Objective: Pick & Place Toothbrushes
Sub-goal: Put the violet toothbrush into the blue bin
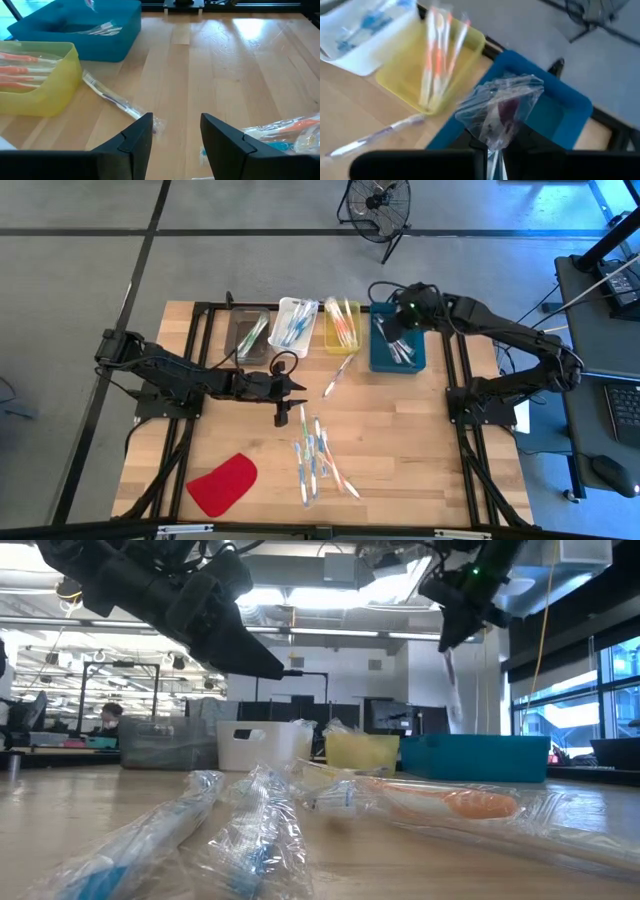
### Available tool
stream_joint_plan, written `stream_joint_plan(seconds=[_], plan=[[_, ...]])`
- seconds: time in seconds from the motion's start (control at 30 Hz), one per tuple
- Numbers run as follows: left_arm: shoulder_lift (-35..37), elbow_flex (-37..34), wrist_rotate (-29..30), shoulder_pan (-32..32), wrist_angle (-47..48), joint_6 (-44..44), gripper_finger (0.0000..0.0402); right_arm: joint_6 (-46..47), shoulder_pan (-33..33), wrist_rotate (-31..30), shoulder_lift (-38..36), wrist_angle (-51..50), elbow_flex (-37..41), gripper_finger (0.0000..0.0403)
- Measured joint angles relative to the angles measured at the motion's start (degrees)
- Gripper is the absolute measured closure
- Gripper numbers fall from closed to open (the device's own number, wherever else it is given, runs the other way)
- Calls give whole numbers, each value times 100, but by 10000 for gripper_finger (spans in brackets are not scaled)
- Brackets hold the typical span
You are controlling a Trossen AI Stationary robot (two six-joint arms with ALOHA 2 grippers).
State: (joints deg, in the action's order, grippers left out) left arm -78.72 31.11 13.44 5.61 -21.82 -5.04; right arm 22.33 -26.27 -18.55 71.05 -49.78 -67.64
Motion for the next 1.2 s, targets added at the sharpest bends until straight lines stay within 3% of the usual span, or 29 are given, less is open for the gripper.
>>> stream_joint_plan(seconds=[0.43,0.6,0.83,1.03,1.2], plan=[[0,-1,-2,0,2,-26,243,258,-452,226,737,-943,-4,373],[-2,-1,-3,0,14,-26,245,225,-598,314,1182,-942,-4,361],[-2,0,-3,0,13,-75,246,-15,-829,313,1720,-915,-4,377],[-2,0,-3,0,25,-140,247,-45,-978,315,2106,-691,-4,357],[-2,0,-3,-2,90,-192,249,-187,-1026,310,2444,-314,-4,370]])
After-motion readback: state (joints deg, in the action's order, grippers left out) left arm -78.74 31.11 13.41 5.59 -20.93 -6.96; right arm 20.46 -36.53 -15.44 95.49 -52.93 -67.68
